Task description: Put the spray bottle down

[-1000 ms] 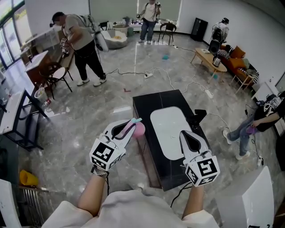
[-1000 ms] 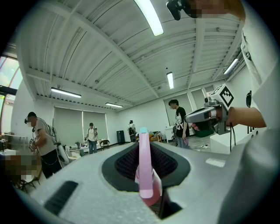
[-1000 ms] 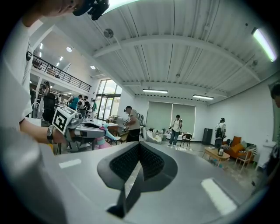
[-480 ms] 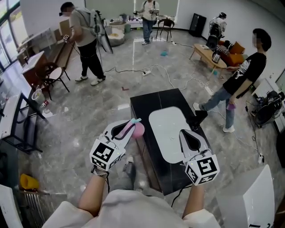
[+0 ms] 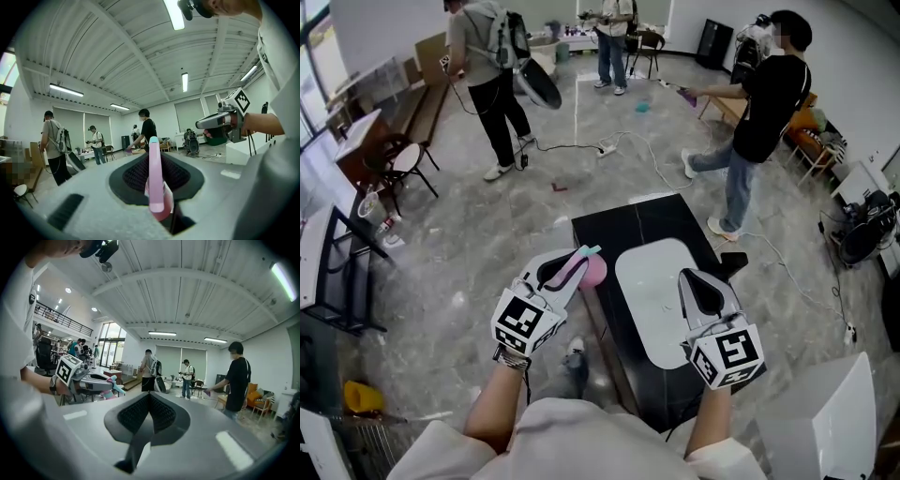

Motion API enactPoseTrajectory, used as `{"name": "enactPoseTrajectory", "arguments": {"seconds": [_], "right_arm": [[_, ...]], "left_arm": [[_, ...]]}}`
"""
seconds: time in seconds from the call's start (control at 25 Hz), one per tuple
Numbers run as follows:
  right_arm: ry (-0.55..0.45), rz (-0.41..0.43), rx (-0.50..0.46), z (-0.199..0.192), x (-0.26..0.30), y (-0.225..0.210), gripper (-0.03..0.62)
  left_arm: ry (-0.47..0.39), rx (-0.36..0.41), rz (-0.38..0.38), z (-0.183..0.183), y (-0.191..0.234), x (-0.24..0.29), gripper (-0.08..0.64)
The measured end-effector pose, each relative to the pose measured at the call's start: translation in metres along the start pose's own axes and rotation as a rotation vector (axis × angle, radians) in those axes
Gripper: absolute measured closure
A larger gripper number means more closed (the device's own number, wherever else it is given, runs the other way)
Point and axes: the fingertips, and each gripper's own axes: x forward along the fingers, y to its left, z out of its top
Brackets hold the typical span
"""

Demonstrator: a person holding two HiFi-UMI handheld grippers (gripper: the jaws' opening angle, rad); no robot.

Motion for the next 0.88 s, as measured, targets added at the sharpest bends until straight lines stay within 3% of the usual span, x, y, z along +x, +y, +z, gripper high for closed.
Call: {"name": "enactPoseTrajectory", "arguments": {"seconds": [0.4,0.88], "right_arm": [[0.029,-0.023,0.029,-0.006,0.086,-0.044,0.586],[0.074,-0.093,0.087,-0.031,0.149,-0.085,0.586]], "left_arm": [[0.028,-0.013,-0.045,-0.014,0.070,0.077,0.488],[0.063,-0.036,-0.122,-0.046,0.115,0.146,0.488]]}}
